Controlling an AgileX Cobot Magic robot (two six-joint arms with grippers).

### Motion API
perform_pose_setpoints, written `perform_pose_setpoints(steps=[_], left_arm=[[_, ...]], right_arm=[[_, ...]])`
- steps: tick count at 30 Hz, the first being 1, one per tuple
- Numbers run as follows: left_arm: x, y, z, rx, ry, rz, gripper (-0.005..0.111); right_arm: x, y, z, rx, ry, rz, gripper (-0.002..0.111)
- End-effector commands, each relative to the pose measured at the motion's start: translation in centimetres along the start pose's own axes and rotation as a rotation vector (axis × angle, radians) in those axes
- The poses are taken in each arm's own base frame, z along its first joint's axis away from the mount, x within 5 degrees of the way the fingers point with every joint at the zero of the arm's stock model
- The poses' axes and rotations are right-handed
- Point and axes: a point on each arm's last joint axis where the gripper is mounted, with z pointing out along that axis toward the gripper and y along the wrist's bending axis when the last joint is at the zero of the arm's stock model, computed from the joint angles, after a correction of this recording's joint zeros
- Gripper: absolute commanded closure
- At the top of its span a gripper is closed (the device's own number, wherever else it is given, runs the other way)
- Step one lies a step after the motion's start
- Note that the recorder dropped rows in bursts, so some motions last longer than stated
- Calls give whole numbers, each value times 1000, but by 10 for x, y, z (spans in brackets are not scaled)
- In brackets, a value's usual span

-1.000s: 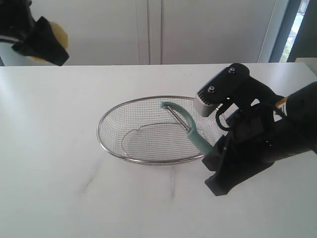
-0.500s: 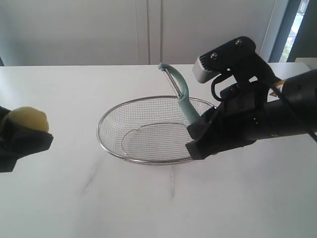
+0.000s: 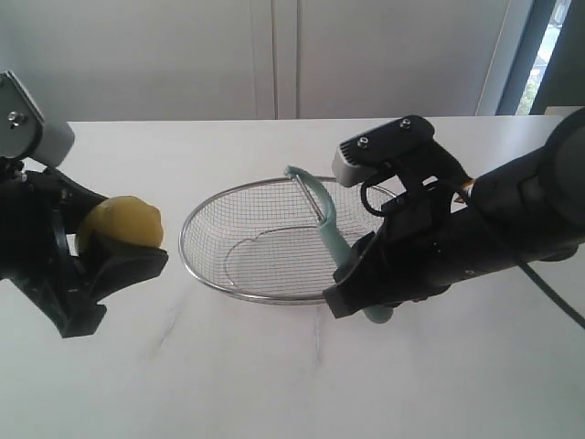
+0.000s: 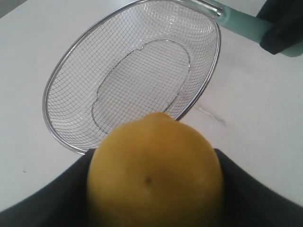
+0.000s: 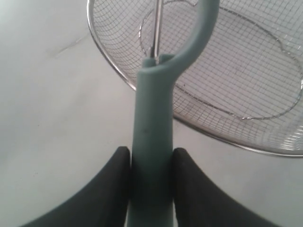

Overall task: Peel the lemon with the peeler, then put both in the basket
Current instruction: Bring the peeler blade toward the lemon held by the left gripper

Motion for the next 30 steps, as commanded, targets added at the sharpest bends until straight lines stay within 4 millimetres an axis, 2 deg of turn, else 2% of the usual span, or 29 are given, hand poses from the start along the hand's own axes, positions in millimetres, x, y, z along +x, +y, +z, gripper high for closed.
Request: perform_pose_setpoints(steps=[1,8,12,17,23,30], left_arm=[[-2,-2,6,-8,-19,-2,107],[-8,-16,9,25,-49,92,107],[-13,-17,10,-23,-88,164,107],[-14,-17,10,-32,-99,163,107],[-17,-29,11,18,-112,180,107],[-18,-38,12,42,-124,272,107]], right_arm=[[2,12,1,-46,22,-59,108],[2,20,2,-65,25,-61,108],[2,19,2,-64,22,-61,108],[2,20,2,-69,20,-52,108],[1,23,2,-106,11,-44,108],[-1,26,2,-136,0,11,108]])
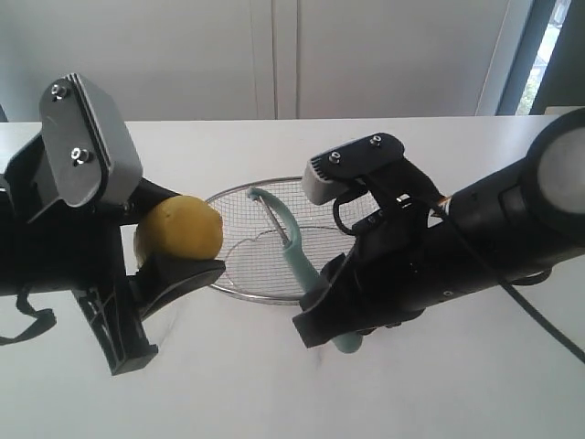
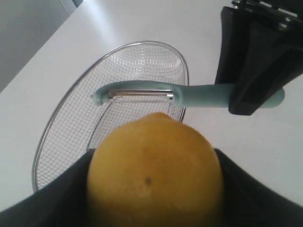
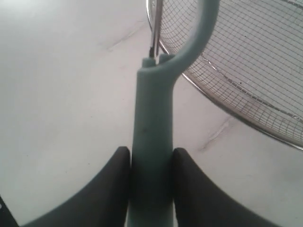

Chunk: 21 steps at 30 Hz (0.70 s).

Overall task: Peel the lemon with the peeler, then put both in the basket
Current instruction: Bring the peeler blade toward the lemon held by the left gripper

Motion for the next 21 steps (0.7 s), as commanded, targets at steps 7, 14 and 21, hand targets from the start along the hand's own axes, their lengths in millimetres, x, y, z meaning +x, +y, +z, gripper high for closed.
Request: perform_pose_setpoints(steps=[7,14,21], left_arm=[[-1,-2,0,2,-14,13,107],[-1,-2,0,2,-14,13,107],[-1,-3,0,5,-13,13,107]], right_arm=[[1,6,28,-133,11,211,108],[13,25,39,-259,-6,254,108],[11,25,39,-267,-17,279,108]])
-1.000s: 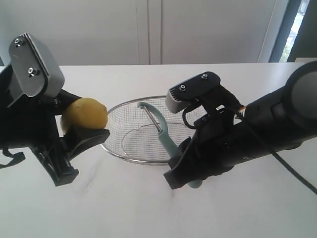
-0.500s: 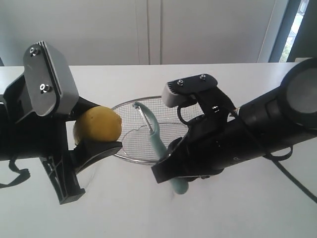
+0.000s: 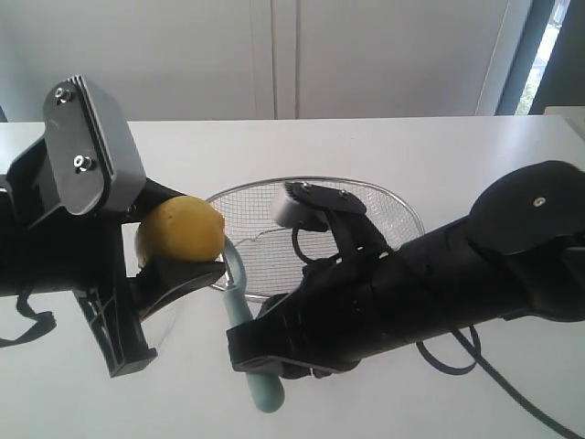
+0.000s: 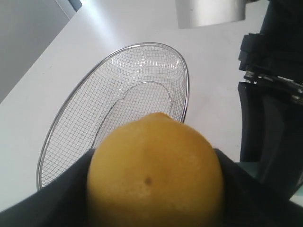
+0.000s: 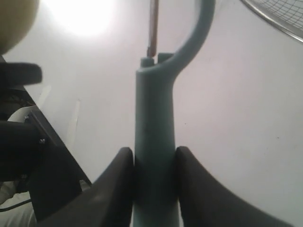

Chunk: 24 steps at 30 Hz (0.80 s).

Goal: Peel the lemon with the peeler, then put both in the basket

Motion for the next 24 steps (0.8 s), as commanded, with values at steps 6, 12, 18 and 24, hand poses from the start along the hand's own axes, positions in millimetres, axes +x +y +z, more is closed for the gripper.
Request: perform_pose_setpoints(steps=[6,12,18,24], left_arm=[[0,-3,0,13,-8,-23,107],[0,-3,0,13,-8,-23,107],[0,-3,0,13,-8,-23,107],[0,-3,0,13,-7,-21,107]], right_arm=[[0,1,0,-7,-16,9,108],[-1,2,-1,-9,-20,1,108],[-3,11,-16,-27,-70,-47,108],[-3,15,-23,-38,-89,-59,108]])
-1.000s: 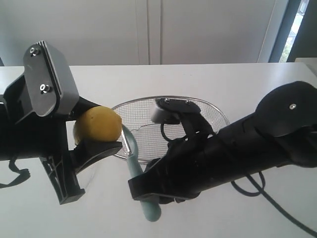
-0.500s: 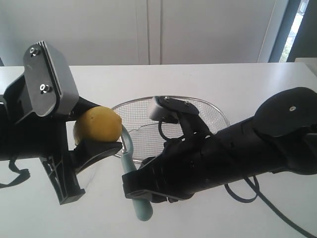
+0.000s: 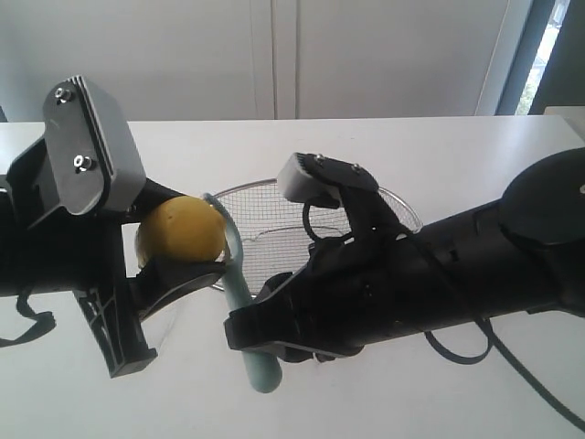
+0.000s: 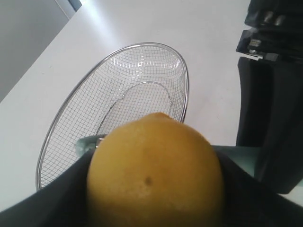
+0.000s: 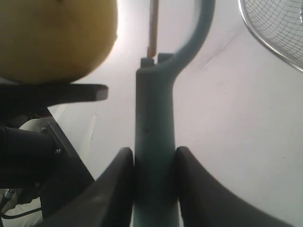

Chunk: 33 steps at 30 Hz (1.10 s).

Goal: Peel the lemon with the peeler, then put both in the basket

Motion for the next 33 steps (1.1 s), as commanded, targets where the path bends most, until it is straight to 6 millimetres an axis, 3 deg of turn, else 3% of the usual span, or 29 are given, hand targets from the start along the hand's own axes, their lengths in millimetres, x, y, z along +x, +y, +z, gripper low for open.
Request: perform_pose_setpoints(steps=[1,10,33], left_arm=[[0,-3,0,12,-4,-8,107],[0,-3,0,11,-1,4,107],[0,-2,0,10,-1,4,107]], right_arm=[[0,4,-6,-13,-15,-18,108],[-2,11,-16,-22,-51,-49,108],[-1,12,-20,-11,-51,-90,108]])
